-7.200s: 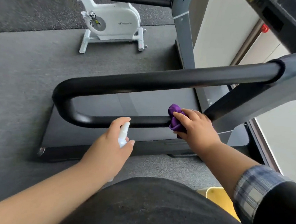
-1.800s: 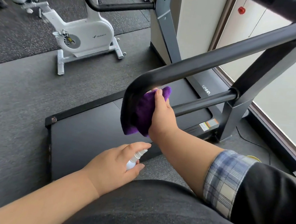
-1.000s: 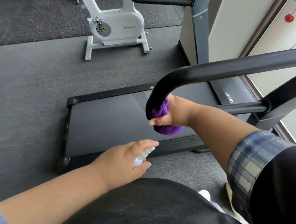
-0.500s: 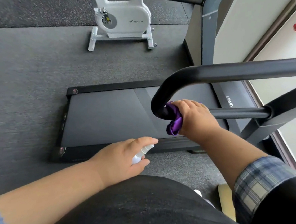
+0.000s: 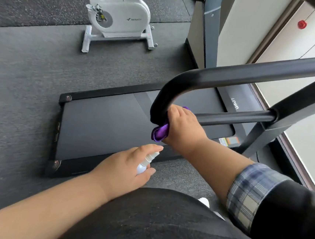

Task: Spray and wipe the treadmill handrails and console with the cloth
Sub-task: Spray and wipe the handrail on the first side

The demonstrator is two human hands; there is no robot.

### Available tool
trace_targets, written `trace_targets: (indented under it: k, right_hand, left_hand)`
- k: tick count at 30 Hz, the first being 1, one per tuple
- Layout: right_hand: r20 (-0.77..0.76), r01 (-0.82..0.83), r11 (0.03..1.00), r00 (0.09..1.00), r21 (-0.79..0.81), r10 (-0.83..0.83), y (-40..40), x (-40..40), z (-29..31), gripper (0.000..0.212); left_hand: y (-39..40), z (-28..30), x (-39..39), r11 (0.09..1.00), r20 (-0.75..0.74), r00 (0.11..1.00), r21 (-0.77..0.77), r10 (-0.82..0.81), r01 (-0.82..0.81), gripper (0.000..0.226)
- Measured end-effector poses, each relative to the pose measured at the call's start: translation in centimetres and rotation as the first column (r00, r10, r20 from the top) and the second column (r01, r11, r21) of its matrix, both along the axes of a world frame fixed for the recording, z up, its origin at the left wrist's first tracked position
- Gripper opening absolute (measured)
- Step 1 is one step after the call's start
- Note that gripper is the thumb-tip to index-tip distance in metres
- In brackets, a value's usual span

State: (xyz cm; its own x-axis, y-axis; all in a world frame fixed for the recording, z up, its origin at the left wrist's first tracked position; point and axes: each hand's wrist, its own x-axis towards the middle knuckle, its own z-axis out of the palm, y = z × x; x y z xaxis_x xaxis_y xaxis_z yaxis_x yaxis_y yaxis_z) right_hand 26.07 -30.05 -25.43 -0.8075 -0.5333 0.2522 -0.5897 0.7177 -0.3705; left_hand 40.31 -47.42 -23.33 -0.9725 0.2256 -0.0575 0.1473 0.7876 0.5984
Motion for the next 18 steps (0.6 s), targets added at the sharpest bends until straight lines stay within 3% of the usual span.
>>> trace_targets:
  k: [2,4,9,14,18]
  right_hand:
    - [-0.065,-0.025,0.995,0.997,0.1,0.031,1.5,-0.5,-0.2,0.069]
    - [-0.095,-0.018,0.988,0.995,0.155,0.033,3.6,-1.1,-0.4,0.077]
    - [-0.008,0.137,0.967,0.99,0.216,-0.138,10.4,-3.2,0.1,0.068]
    - [0.045,0.16,0.94,0.982,0.302,-0.182,9.8,-3.8,0.4,0.059]
    - [-0.068,0.026,0.98,0.998,0.198,-0.012,6.8,-2.3,-0.1,0.063]
  left_hand:
    - [0.7,-0.1,-0.6,0.999,0.006,0.999,0.004,-0.032,0.032,0.067]
    - [1.3,-0.3,-1.2,0.998,0.025,0.998,0.006,-0.057,0.057,0.067]
    - [2.1,-0.7,-2.0,0.997,0.033,0.997,0.034,-0.074,0.073,0.061]
    - [3.4,-1.4,-2.7,0.996,-0.001,0.998,0.056,-0.068,0.068,0.067]
    - [6.0,-1.5,-4.1,0.99,-0.023,0.995,0.101,-0.097,0.099,0.071]
